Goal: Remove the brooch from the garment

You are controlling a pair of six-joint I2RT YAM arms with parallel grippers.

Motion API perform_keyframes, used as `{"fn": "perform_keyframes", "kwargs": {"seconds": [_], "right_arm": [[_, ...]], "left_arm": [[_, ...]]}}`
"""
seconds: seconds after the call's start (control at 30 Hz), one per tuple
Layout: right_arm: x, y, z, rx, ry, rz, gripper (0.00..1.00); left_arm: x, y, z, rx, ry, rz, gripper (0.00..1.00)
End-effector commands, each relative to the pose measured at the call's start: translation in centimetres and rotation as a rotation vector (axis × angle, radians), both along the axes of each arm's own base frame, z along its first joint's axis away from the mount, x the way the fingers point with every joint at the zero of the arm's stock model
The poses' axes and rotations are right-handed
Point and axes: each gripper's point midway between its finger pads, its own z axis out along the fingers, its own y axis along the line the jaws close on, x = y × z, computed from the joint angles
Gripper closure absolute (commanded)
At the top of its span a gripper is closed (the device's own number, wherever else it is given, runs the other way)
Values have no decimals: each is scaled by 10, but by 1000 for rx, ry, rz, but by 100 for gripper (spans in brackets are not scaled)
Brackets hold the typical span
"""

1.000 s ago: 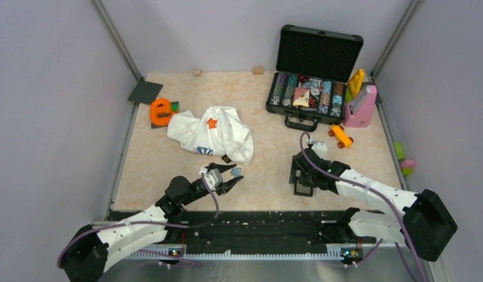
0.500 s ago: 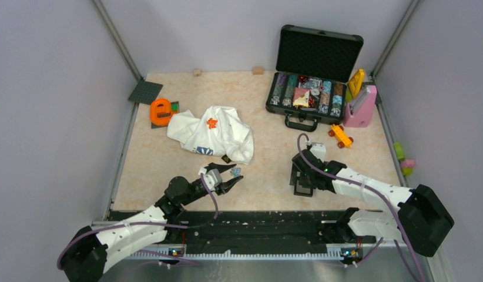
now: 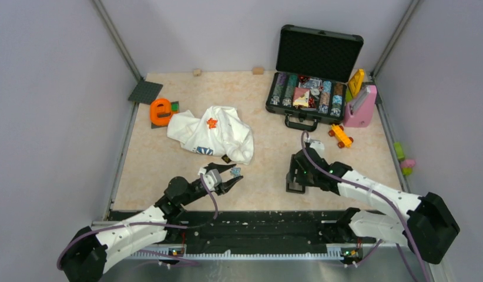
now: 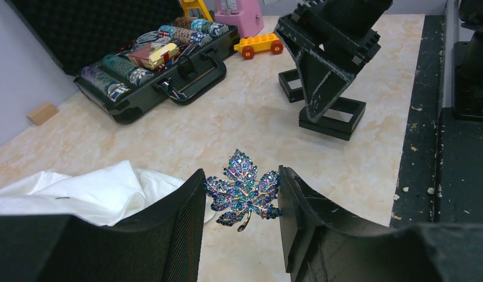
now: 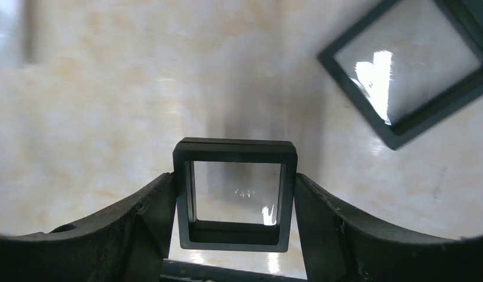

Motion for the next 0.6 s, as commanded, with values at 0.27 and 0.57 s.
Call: {"fn": "perform_keyframes", "kwargs": {"seconds": [0.27, 0.57], "right_arm": [[9, 106, 70, 458, -153, 345, 44], [11, 135, 64, 491, -108, 474, 46]], "left_arm": [[-6, -14, -10, 46, 11, -83, 57], [-13, -25, -21, 105, 9, -151, 58]]}}
